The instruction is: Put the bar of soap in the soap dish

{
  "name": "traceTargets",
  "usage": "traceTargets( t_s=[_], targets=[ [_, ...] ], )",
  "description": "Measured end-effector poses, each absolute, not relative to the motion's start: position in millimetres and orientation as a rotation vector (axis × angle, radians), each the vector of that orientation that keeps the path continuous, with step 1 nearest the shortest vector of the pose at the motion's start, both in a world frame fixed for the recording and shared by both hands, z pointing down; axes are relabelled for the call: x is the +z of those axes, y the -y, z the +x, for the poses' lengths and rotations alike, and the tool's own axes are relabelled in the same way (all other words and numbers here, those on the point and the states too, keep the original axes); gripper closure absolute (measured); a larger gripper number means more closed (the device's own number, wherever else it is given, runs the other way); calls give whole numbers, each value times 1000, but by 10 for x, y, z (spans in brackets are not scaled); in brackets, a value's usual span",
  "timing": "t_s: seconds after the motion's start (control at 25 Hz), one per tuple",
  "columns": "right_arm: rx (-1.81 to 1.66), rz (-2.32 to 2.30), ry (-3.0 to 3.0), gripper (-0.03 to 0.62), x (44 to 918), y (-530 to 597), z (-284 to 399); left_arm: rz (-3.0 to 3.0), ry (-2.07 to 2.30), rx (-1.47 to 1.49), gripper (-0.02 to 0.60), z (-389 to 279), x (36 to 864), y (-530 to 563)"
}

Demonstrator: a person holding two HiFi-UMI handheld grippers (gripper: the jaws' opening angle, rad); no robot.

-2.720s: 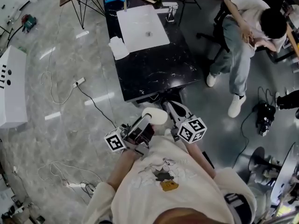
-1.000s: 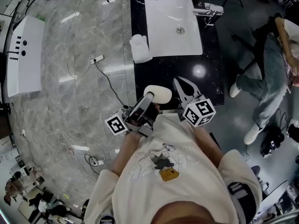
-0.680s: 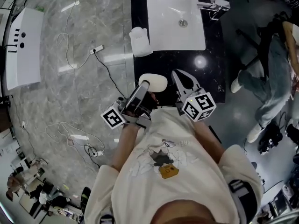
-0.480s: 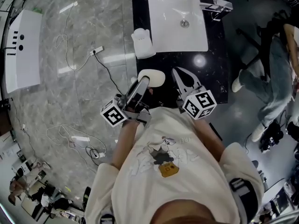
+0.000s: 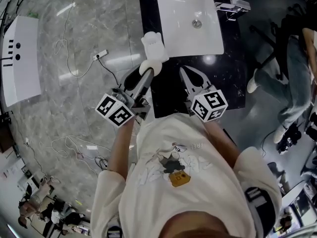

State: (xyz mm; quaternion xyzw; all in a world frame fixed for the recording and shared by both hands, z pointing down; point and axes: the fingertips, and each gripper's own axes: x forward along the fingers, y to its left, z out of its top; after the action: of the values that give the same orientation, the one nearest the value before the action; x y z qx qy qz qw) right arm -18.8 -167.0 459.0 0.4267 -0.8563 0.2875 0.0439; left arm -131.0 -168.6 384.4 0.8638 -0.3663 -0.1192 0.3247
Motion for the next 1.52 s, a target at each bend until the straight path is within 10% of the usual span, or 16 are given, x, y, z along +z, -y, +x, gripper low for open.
traceTargets(
  t_s=[0.96, 1.52],
  targets=[
    [959, 1312, 2513, 586, 4908, 2105, -153, 3033, 601, 999, 454, -897, 5033, 2223],
    [1006, 1334, 2457, 586, 5055, 2193, -171, 2995, 387, 860, 452, -891, 5211, 2303]
  ],
)
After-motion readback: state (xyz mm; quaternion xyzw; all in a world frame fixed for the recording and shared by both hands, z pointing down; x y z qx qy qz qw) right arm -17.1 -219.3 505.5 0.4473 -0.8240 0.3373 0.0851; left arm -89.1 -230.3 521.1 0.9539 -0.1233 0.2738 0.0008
